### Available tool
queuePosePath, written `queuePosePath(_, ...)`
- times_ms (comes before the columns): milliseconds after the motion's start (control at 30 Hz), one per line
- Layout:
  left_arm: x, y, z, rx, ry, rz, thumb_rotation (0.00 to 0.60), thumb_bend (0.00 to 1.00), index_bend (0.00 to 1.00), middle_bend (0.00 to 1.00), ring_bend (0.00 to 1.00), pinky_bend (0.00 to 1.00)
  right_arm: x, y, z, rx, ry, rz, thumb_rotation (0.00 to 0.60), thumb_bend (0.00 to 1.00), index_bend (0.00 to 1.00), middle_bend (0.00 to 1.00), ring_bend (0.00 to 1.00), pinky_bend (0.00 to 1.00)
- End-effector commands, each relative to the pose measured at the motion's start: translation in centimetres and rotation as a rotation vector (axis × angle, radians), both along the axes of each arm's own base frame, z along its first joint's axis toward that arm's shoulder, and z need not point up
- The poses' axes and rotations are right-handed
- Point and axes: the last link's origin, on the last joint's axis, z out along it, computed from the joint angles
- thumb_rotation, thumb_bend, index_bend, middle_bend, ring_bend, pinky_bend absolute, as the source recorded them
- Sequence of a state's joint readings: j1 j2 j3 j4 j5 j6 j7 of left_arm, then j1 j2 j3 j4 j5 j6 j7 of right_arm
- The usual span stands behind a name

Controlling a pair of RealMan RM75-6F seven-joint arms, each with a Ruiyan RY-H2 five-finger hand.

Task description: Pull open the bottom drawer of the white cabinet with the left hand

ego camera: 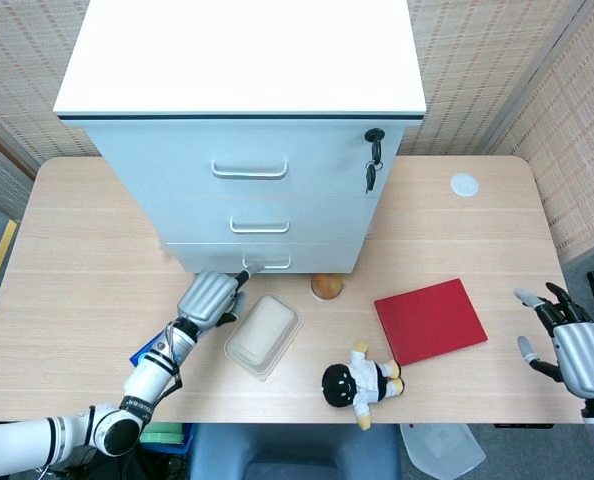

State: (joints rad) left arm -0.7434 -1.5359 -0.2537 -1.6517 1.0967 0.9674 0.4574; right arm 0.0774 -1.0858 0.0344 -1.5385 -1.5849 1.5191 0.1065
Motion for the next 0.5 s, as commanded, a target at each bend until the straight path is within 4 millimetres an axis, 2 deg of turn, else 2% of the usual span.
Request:
queuePosePath(33, 0.2, 0.4, -0.5, -0.001, 0.011, 0.006, 0.600, 0.67, 0.14, 0.93, 1.00, 1.00, -0.1, 0.1, 0.1, -0.002, 0.000, -0.002, 0.600, 0.35, 0.19, 0.30, 0.18, 0.26)
queuePosePath(500, 0.5, 1.6, -1.6, 0.003, 0.027, 0.034, 0.600, 0.67, 0.16, 0.94, 1.00, 1.00, -0.5, 0.4, 0.3, -0.007, -0.001, -0.017, 0.600, 0.35, 0.19, 0.30, 0.18, 0.26)
